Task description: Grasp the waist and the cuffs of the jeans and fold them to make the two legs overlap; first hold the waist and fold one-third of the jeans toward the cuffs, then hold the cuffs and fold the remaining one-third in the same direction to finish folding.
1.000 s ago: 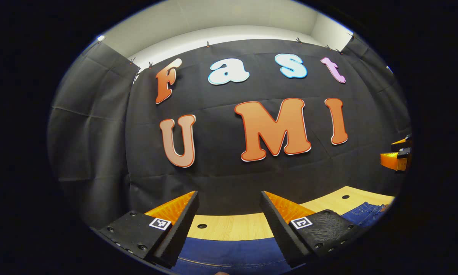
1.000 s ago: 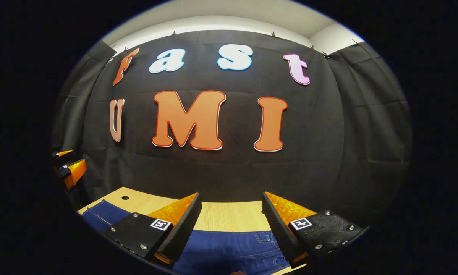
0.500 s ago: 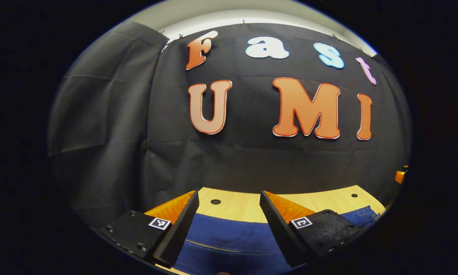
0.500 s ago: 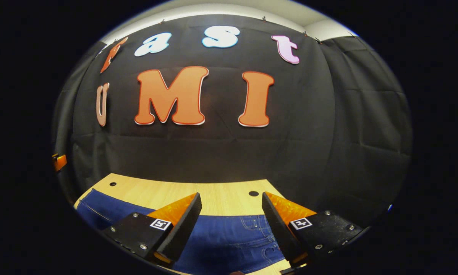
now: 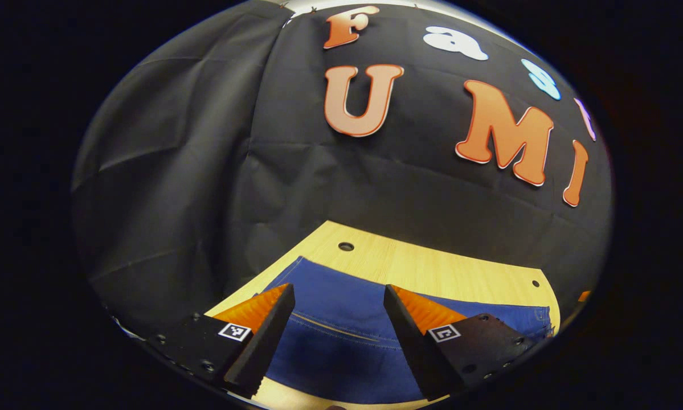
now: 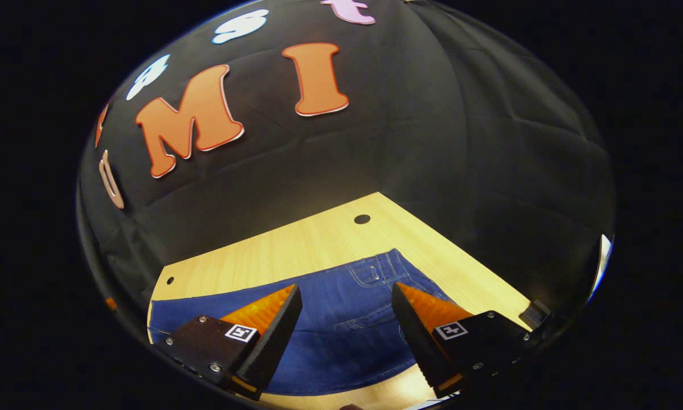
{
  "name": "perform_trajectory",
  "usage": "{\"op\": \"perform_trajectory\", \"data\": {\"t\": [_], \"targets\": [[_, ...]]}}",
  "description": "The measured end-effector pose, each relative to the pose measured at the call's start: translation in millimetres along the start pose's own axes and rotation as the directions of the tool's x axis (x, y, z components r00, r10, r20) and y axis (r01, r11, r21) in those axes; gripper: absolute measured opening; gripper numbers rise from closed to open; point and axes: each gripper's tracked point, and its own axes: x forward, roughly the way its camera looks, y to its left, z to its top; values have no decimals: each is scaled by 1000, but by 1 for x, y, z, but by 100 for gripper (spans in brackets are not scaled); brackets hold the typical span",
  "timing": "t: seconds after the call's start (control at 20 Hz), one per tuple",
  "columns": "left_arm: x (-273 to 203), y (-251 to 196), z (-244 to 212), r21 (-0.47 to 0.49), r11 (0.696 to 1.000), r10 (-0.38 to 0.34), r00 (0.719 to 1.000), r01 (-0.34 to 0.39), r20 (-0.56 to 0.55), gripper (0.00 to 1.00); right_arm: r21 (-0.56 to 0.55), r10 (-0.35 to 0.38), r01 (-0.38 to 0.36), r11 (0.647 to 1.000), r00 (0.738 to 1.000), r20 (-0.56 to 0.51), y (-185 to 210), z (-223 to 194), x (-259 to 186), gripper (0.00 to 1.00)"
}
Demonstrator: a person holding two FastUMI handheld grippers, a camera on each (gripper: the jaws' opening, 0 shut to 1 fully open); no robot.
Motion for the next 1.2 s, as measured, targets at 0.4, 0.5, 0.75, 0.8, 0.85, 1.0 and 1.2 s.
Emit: {"op": "perform_trajectory", "data": {"t": [0.4,0.5,0.75,0.8,0.85,1.0,1.2], "targets": [[21,76,-72,-214,969,65,965,-122,-253,97,218,37,9,976,978,-204,-23,-49,14,97],[27,82,-88,-282,949,45,948,-139,-316,97,276,38,33,961,968,-248,-30,-63,19,98],[45,108,-126,-431,875,31,914,-220,-404,97,380,73,49,924,950,-302,-32,-82,24,97],[47,111,-132,-459,856,24,906,-236,-422,97,392,72,58,918,948,-309,-32,-86,25,97],[49,115,-136,-488,837,14,902,-247,-432,97,402,77,60,914,946,-315,-31,-87,27,97],[54,130,-140,-563,774,-13,882,-290,-471,98,404,80,71,912,935,-345,-29,-98,28,97],[56,143,-152,-617,718,-50,860,-322,-507,98,442,103,84,893,918,-382,-16,-109,23,97]]}}
